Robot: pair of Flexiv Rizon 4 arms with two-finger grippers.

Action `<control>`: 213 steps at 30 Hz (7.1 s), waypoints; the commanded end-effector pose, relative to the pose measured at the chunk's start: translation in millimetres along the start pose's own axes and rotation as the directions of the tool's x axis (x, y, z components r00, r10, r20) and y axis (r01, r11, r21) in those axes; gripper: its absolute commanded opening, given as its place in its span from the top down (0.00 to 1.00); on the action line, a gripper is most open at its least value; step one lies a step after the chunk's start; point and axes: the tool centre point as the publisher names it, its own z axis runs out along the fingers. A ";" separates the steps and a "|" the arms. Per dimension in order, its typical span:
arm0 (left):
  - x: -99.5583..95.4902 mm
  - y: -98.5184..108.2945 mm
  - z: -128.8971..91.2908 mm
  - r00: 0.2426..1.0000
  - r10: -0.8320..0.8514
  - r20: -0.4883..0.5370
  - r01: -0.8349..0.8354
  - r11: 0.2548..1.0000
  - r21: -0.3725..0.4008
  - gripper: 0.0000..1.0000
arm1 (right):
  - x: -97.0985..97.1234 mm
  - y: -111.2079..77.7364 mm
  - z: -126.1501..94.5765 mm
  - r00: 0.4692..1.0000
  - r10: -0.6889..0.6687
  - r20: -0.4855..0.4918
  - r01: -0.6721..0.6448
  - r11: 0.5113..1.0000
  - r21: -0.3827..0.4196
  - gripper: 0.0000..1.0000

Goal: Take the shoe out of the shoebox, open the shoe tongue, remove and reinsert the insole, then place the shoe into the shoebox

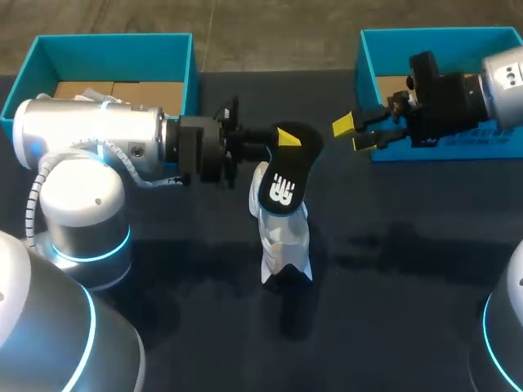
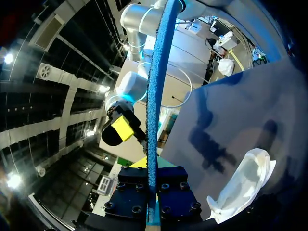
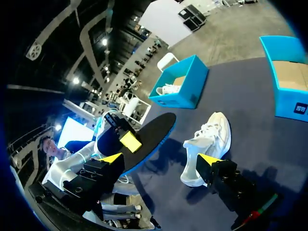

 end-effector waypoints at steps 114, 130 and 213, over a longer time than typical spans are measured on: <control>63.0 -34.4 -16.1 0.893 -0.450 0.001 0.446 0.887 0.122 1.00 | -75.6 -76.5 19.3 0.567 -0.776 0.278 0.652 0.628 0.424 0.00; 75.7 -27.7 -6.1 0.875 -0.484 0.013 0.479 0.868 0.130 1.00 | -99.7 -87.2 40.3 0.458 -0.862 0.216 0.738 0.505 0.447 0.00; 164.1 33.5 6.1 0.856 -0.516 0.018 0.515 0.856 0.039 1.00 | -126.5 -77.5 75.5 0.265 -0.963 -0.055 0.797 0.187 0.575 0.00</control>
